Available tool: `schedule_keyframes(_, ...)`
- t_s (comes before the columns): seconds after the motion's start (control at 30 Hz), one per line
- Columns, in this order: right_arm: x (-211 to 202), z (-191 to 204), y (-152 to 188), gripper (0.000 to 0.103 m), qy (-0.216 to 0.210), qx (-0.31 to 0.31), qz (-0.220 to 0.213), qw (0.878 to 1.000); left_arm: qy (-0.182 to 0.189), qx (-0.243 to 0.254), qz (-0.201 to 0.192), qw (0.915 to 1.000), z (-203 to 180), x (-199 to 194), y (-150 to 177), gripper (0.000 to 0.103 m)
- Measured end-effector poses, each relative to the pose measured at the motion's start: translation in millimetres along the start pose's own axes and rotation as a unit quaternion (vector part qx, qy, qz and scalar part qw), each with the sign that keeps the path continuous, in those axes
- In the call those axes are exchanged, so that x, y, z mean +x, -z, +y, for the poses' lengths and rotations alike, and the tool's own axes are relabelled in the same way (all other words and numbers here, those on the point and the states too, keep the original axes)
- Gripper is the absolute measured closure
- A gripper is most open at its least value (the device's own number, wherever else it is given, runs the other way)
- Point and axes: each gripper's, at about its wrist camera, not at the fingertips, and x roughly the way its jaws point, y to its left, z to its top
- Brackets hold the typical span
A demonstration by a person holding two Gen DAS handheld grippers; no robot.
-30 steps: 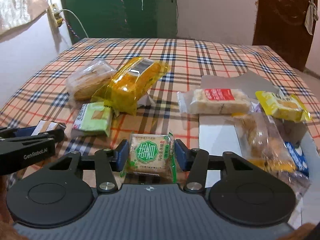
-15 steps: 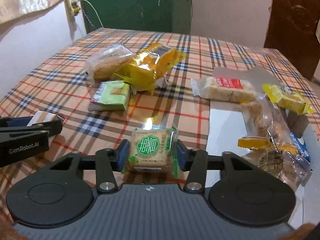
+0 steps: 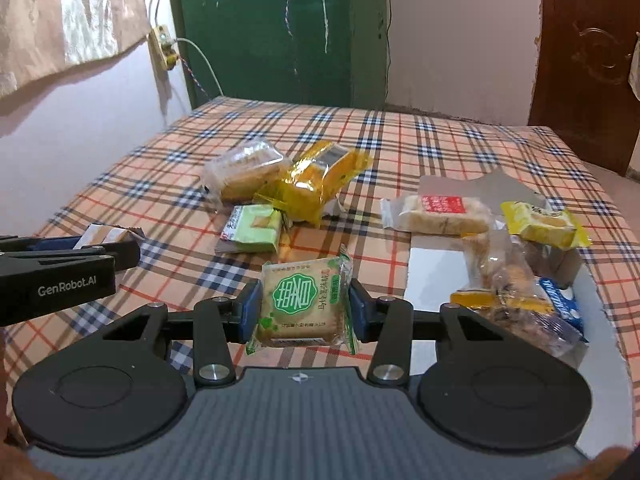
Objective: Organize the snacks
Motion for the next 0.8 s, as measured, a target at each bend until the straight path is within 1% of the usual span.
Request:
schedule_keyframes(0.53, -73.3, 2.2, -3.0, 0.048, -0.001, 0.004, -0.044, 0.999, 0.002, 0.004, -0.029, 0.9996, -12.2, -53.6, -1.1, 0.056)
schedule_keyframes(0.8, -98.3, -0.7, -1.8, 0.048, 0.001, 0.006, -0.056, 0.998, 0.011, 0.01, -0.034, 0.9993, -21.0, -70.0, 1.4, 0.056)
